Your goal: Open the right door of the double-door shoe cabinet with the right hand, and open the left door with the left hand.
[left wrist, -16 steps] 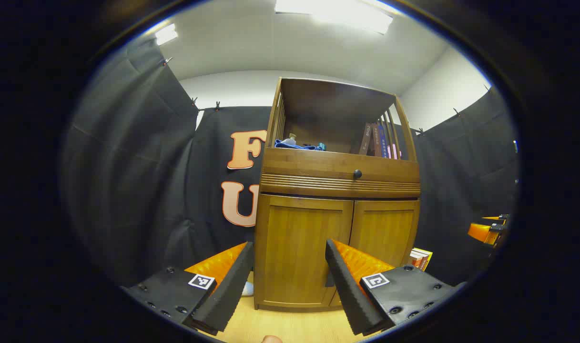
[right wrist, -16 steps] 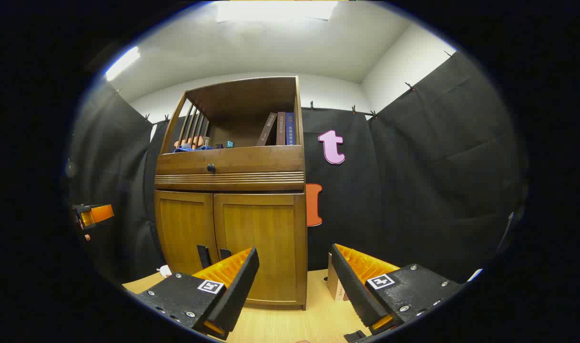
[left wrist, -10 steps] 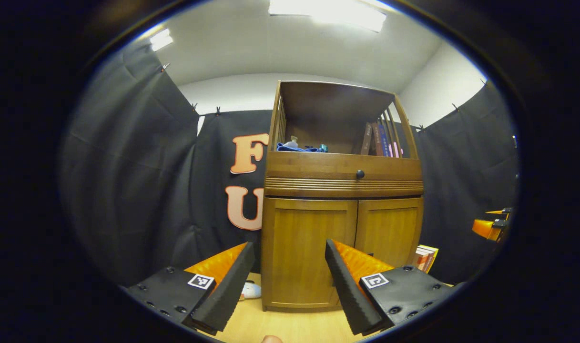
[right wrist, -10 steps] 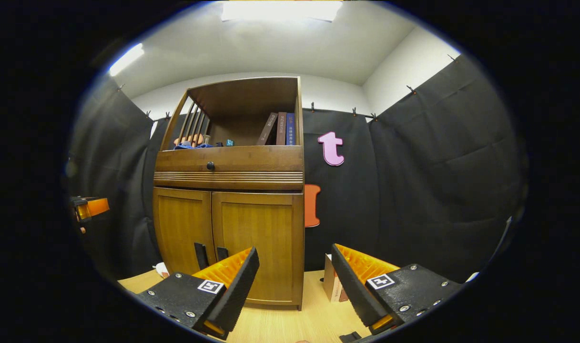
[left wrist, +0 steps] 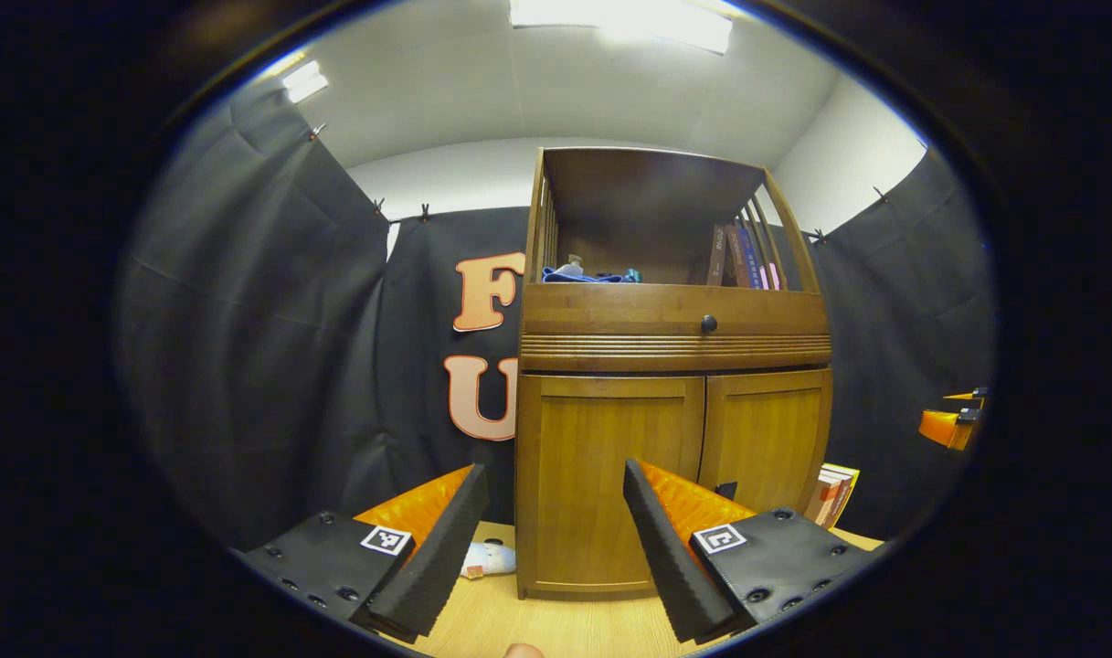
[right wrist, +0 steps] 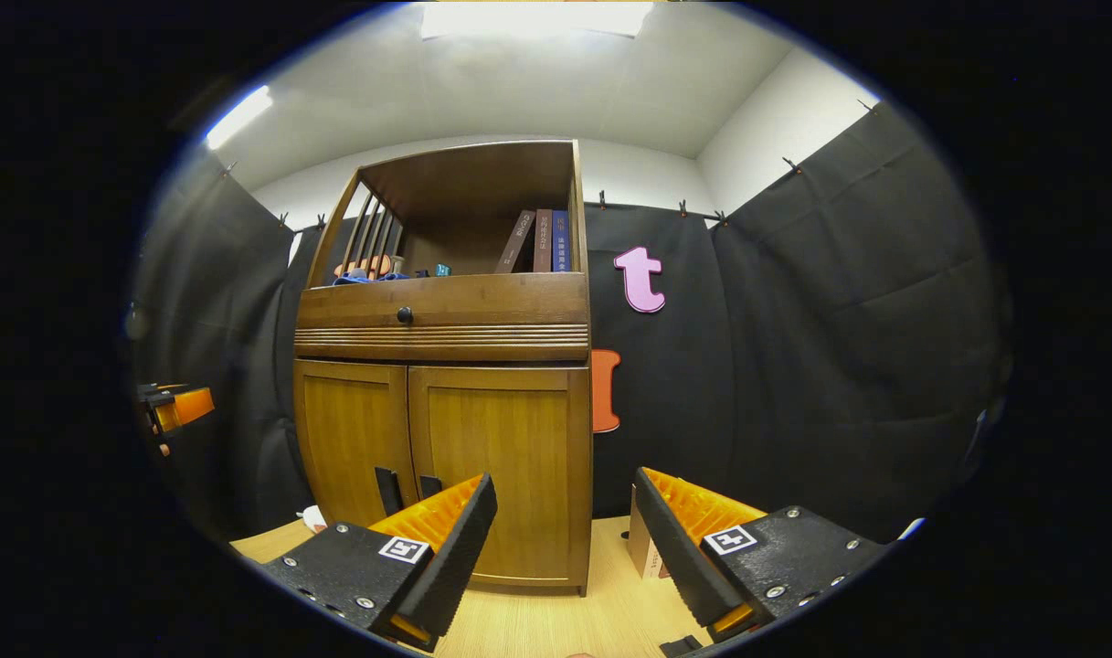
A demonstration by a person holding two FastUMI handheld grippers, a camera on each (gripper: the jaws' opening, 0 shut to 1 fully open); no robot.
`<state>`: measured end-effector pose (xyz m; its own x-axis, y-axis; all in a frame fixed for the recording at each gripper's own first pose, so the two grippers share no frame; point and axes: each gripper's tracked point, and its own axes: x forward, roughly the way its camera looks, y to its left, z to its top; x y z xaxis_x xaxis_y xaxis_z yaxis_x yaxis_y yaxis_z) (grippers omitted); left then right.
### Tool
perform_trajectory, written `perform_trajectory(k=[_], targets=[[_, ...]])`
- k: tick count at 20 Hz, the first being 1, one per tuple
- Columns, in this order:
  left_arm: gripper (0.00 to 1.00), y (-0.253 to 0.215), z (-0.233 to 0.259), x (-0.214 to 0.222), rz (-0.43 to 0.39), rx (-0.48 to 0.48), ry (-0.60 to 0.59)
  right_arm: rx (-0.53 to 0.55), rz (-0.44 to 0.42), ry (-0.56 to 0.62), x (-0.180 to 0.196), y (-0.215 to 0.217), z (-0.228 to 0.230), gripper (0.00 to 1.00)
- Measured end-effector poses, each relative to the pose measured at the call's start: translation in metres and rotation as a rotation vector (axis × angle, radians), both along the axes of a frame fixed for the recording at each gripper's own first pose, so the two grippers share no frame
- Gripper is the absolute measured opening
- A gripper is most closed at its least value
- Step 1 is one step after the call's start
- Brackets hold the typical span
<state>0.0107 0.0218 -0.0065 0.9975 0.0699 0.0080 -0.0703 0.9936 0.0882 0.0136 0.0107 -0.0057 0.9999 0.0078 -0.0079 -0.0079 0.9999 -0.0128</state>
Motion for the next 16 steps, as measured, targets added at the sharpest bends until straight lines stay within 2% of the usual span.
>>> perform_trajectory(k=[2, 3, 4, 5, 7, 8, 12, 15, 16], targets=[[0.99, -0.002, -0.003, 0.003, -0.011, -0.003, 0.002, -0.007, 0.001, 0.001, 0.002, 0.002, -0.003, 1.00], [0.99, -0.002, -0.005, 0.004, -0.018, -0.007, 0.003, -0.009, -0.001, 0.004, 0.004, 0.004, -0.005, 0.94], [0.99, -0.003, -0.005, 0.005, -0.026, -0.015, 0.006, -0.010, -0.001, 0.010, 0.007, 0.006, -0.008, 0.94], [0.99, -0.004, -0.008, 0.007, -0.032, -0.023, 0.011, -0.012, 0.002, 0.016, 0.009, 0.009, -0.012, 1.00], [0.99, -0.004, -0.012, 0.011, -0.042, -0.029, 0.021, -0.019, 0.004, 0.026, 0.013, 0.014, -0.018, 1.00], [0.94, -0.003, -0.013, 0.011, -0.045, -0.028, 0.022, -0.023, 0.004, 0.029, 0.016, 0.017, -0.021, 0.94], [0.96, 0.000, -0.016, 0.014, -0.055, -0.028, 0.024, -0.024, 0.027, 0.054, 0.032, 0.041, -0.041, 0.94], [0.94, -0.007, -0.016, 0.015, -0.102, -0.030, 0.023, -0.033, 0.029, 0.060, 0.052, 0.061, -0.059, 0.94], [0.99, -0.005, -0.016, 0.015, -0.106, -0.032, 0.021, -0.036, 0.029, 0.066, 0.060, 0.068, -0.069, 0.94]])
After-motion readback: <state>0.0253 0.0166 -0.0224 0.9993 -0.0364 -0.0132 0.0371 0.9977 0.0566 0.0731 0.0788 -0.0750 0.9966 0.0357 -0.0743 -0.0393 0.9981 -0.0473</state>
